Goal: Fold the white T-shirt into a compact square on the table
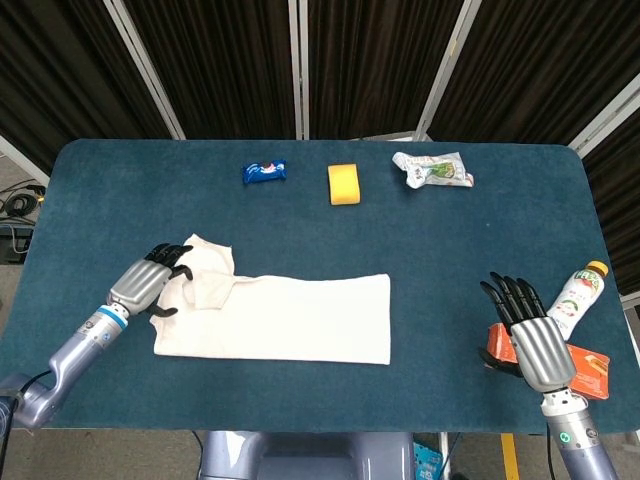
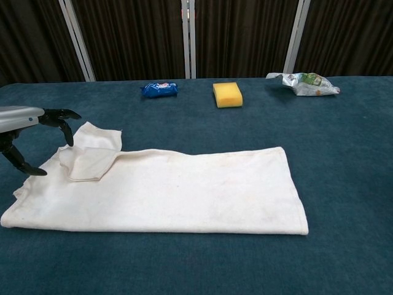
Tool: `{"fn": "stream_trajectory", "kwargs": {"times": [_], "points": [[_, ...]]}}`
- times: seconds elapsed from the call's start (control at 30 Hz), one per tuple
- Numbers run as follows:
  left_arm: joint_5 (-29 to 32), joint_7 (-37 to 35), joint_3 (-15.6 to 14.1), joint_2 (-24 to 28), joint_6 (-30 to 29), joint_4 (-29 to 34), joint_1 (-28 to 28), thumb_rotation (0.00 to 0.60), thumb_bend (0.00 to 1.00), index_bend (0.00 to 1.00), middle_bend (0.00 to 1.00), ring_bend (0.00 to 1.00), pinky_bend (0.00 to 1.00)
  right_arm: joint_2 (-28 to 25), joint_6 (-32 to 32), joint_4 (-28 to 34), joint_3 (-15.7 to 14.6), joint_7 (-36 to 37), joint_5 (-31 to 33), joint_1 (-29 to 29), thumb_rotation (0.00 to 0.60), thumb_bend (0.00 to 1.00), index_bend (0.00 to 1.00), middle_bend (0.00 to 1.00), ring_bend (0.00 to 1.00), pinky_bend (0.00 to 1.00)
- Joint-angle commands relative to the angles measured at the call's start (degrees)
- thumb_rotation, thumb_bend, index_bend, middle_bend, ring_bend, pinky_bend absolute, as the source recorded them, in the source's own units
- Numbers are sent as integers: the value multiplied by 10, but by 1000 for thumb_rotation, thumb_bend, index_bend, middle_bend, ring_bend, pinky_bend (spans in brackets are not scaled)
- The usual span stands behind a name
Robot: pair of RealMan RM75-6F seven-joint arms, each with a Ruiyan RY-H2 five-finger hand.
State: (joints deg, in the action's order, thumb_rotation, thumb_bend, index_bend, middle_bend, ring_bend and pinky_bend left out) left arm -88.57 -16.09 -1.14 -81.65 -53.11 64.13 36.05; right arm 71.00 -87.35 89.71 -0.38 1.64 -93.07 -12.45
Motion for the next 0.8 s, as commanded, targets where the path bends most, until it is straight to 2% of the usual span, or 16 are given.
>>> {"fn": "stream_trajectory", "kwargs": {"times": [0.03, 0.3, 0.67, 0.8], "points": [[-17, 6, -7, -15, -17, -19, -1, 600, 233, 360, 0, 0, 0, 0, 1, 0, 1, 1, 0, 0, 600, 73, 44, 15, 0, 0], [-53, 27, -13, -40, -69, -62, -1, 600, 260, 387, 0, 0, 0, 1, 5, -3, 6, 0, 2, 2, 600, 74, 47, 16, 0, 0], [-71, 67, -22, -60, -71, -86, 10, 600, 407, 509, 0, 0, 0, 2, 5, -2, 10, -2, -2, 5, 600, 74, 49, 17, 0, 0], [-66, 75, -22, -64, -66, -87, 12, 600, 419, 553, 0, 0, 0, 1, 4, -1, 11, -2, -4, 6, 600, 74, 50, 17, 0, 0]]}}
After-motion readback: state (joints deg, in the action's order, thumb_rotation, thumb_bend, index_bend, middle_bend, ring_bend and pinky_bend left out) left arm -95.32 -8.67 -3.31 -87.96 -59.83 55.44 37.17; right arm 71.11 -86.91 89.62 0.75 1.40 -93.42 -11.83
